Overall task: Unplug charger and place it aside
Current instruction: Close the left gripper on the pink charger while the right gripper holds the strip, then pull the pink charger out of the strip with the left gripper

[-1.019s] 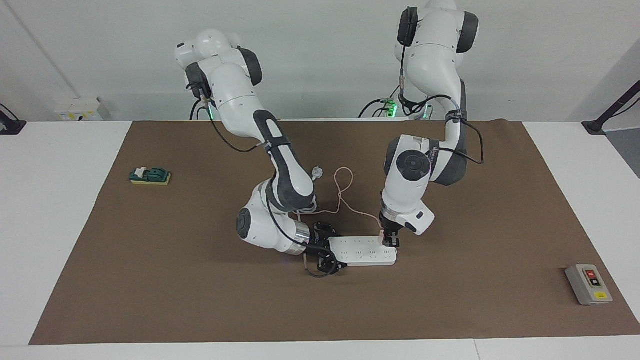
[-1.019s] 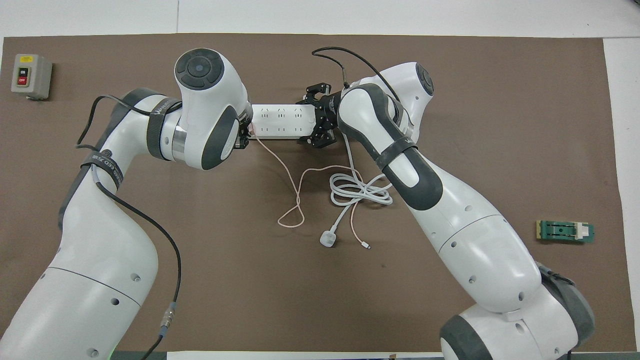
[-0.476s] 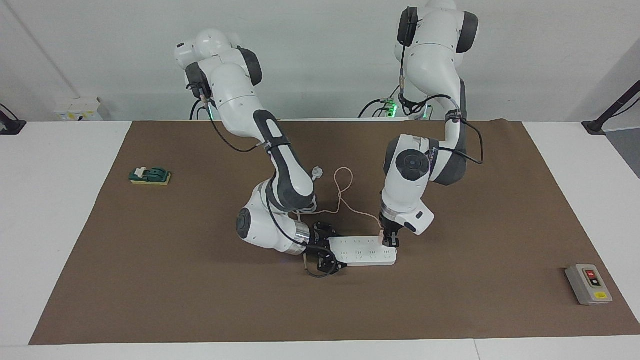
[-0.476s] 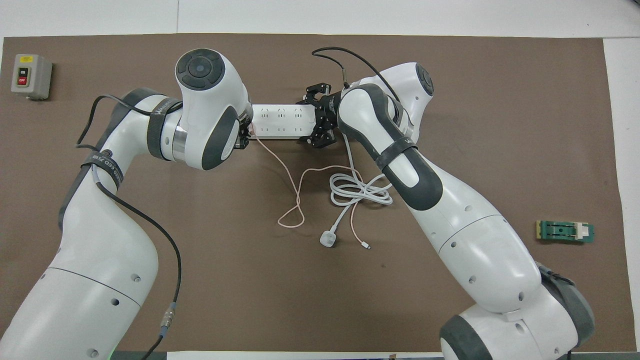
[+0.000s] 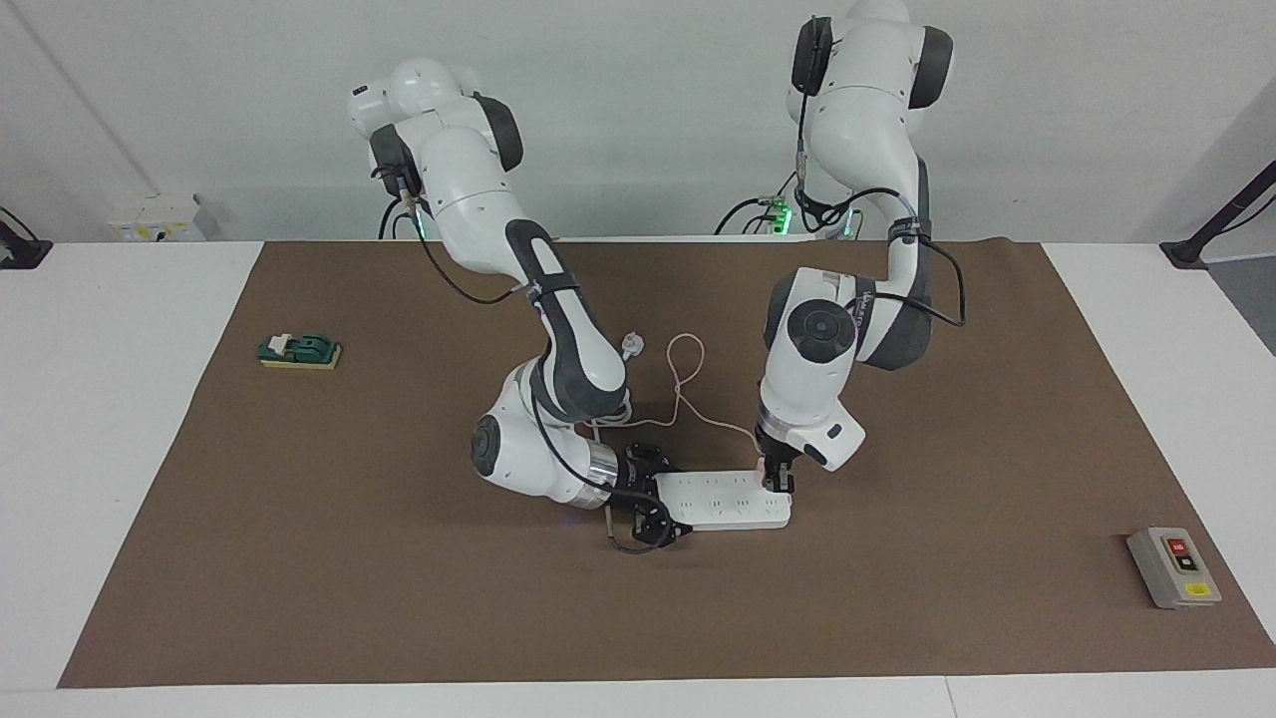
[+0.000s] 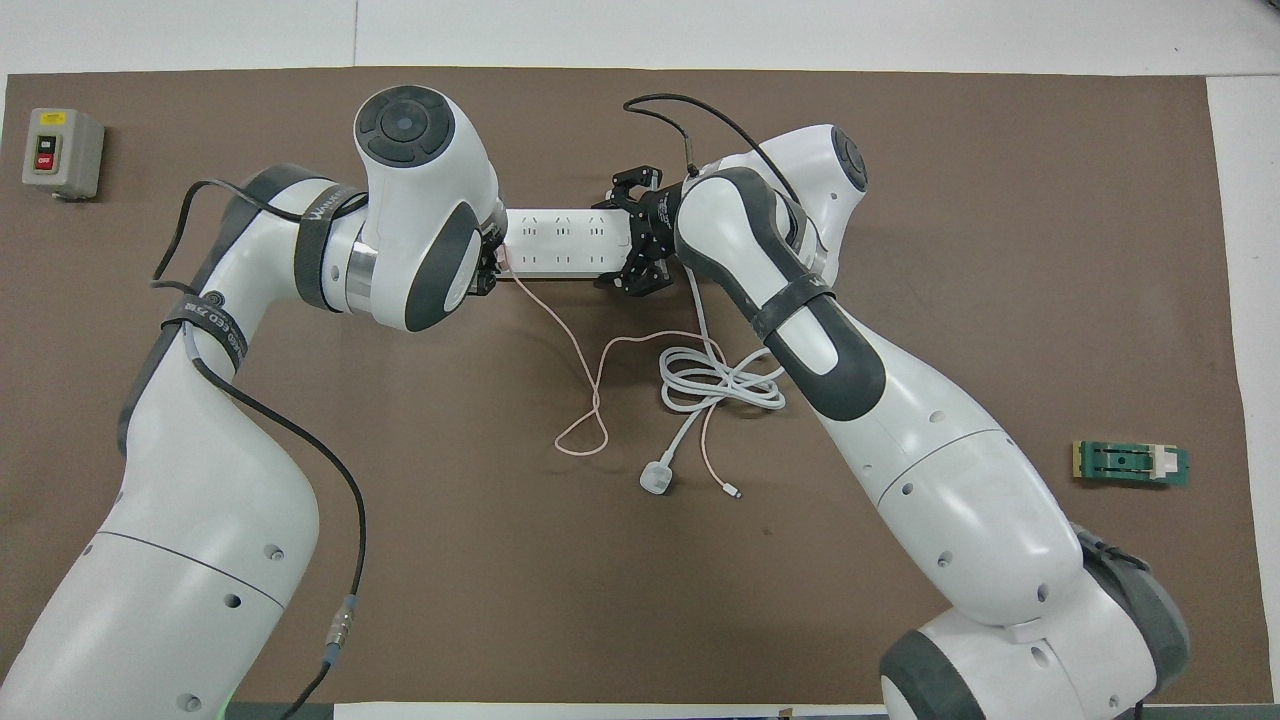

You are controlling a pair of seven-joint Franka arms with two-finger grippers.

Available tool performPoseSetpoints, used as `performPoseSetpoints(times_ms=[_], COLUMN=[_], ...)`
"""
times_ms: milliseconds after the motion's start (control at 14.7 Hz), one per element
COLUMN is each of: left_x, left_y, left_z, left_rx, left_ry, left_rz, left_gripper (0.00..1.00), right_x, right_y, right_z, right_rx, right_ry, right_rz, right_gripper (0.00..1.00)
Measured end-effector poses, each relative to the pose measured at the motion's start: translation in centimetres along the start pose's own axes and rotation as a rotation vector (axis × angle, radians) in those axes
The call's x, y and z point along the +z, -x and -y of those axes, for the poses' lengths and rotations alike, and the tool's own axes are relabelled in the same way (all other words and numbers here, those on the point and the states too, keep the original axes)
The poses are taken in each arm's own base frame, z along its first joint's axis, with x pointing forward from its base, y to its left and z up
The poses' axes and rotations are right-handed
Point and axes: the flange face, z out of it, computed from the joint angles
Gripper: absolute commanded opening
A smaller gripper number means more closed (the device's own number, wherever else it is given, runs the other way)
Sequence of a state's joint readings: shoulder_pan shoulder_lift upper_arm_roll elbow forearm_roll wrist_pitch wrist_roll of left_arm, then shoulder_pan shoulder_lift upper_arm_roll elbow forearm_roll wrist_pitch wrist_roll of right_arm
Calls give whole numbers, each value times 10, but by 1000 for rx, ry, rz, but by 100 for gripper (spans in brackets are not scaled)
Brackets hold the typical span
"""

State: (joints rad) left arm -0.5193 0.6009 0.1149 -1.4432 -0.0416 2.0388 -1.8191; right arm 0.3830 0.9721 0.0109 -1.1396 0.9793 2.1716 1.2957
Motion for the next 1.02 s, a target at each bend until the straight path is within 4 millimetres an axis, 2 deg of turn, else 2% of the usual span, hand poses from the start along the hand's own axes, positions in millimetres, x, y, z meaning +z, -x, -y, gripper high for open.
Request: performPoseSetpoints(times_ms=[136, 476, 544, 612, 816, 1019], left_x=[-5, -59, -68, -77, -95, -97], left_y=[0, -6, -8, -11, -31, -73], left_z=[-1, 10, 11, 13, 20, 32], left_rx=[7, 15, 31, 65, 246, 582], left_ry=[-5, -23, -14, -8, -17, -76], left_rz=[-2, 2, 5, 7, 8, 25], left_gripper=[0, 0, 0, 0, 0, 0], right_x=[0, 0, 0, 0, 7, 8], right_y=[0, 0, 0, 0, 5, 7], right_z=[0, 0, 0, 0, -2, -2], right_rx=[0, 0, 0, 0, -14, -19], right_ry=[0, -3, -3, -3, -14, -18], right_rz=[0, -1, -1, -1, -9, -14], right_gripper=[45, 48, 68, 100, 100, 100])
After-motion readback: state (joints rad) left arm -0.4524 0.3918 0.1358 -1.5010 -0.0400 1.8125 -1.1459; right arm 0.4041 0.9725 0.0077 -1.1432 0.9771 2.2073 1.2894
